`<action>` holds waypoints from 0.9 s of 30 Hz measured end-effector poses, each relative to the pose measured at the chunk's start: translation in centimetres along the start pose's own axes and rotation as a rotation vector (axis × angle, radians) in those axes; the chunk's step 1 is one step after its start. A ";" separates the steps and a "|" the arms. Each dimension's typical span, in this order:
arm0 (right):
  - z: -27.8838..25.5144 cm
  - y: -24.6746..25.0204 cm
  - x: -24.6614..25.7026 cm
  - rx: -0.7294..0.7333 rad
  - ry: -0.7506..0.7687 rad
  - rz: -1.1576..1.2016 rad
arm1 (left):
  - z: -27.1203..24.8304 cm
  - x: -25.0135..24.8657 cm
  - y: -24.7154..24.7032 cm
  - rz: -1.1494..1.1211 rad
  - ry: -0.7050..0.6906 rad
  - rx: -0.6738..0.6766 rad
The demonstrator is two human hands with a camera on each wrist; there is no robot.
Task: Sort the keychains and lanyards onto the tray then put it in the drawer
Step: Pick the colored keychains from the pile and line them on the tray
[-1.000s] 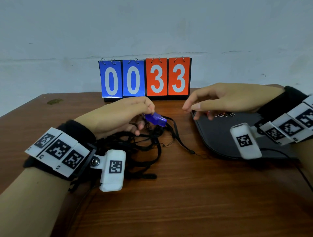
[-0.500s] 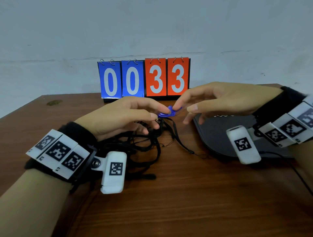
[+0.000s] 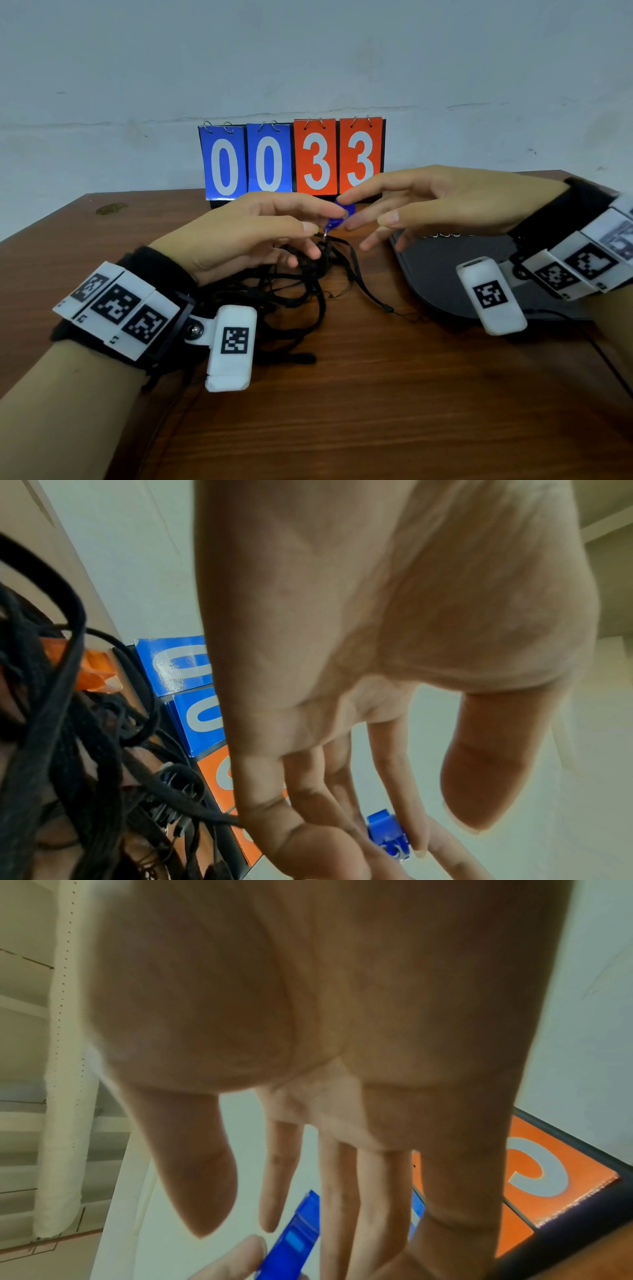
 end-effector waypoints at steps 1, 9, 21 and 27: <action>0.0 0.0 0.0 0.001 0.009 -0.006 | 0.0 -0.1 -0.1 -0.011 -0.007 0.002; 0.1 0.5 0.2 -0.098 0.040 -0.064 | 0.0 -0.2 -0.1 0.054 0.020 0.024; -1.8 4.9 -4.5 -0.151 -0.243 0.045 | -1.3 2.2 7.4 0.405 0.310 -0.611; -4.0 7.5 -6.8 -0.263 -0.423 -0.024 | -1.5 3.3 7.4 0.632 0.560 -0.475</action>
Point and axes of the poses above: each hand's wrist, its own z-axis towards the middle knuckle, its own y-axis out of the back of the hand, x = y × z, the point moved 5 cm from there along z, towards the middle knuckle, and after that the axes turned 7 degrees about x, right-handed, at the moved point
